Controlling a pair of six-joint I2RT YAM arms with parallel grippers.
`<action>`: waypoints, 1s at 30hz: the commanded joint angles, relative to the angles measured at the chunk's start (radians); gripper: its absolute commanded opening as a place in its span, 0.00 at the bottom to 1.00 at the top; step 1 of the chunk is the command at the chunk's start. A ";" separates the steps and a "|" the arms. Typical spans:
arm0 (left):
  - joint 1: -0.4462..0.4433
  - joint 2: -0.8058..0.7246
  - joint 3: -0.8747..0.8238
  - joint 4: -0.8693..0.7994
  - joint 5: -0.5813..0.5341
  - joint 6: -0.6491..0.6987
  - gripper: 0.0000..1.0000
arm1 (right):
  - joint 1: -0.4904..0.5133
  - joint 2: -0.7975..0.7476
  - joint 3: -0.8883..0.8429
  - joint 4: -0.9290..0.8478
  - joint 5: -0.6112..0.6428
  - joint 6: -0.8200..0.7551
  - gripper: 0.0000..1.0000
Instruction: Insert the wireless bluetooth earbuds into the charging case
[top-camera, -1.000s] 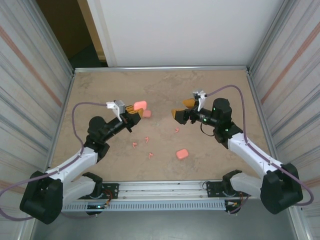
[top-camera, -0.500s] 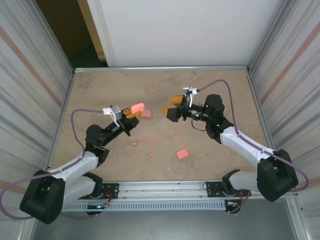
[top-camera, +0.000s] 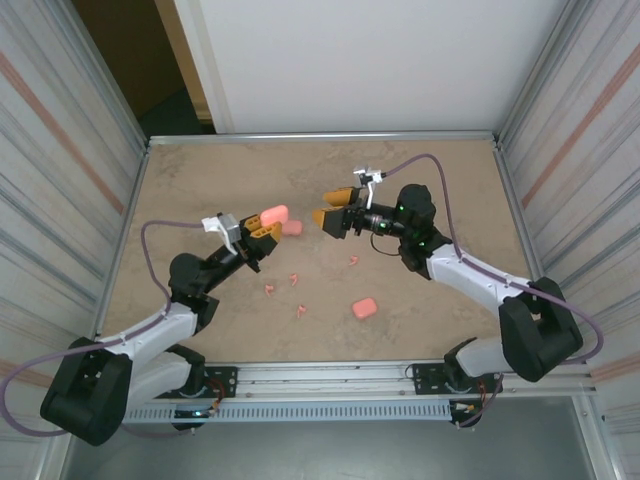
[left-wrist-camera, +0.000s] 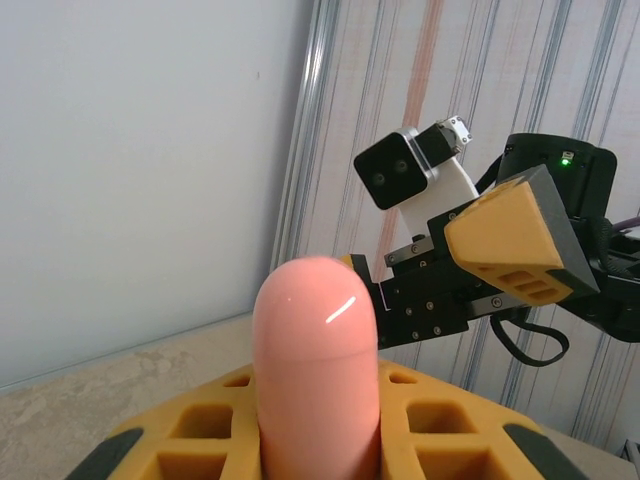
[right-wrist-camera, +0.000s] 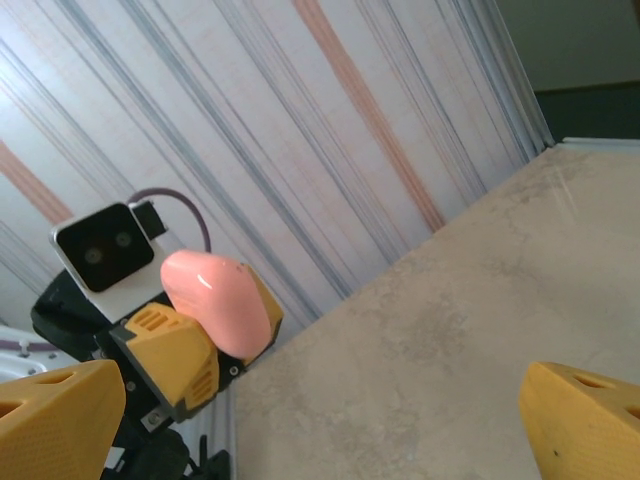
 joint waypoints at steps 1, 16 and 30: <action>0.004 -0.005 -0.006 0.059 0.021 0.008 0.00 | 0.014 0.019 0.037 0.084 -0.005 0.044 1.00; -0.014 0.013 0.012 0.059 0.034 0.013 0.00 | 0.072 0.131 0.123 0.088 -0.024 0.041 0.99; -0.019 0.011 0.022 0.042 0.039 0.013 0.00 | 0.109 0.204 0.165 0.081 -0.029 0.027 0.99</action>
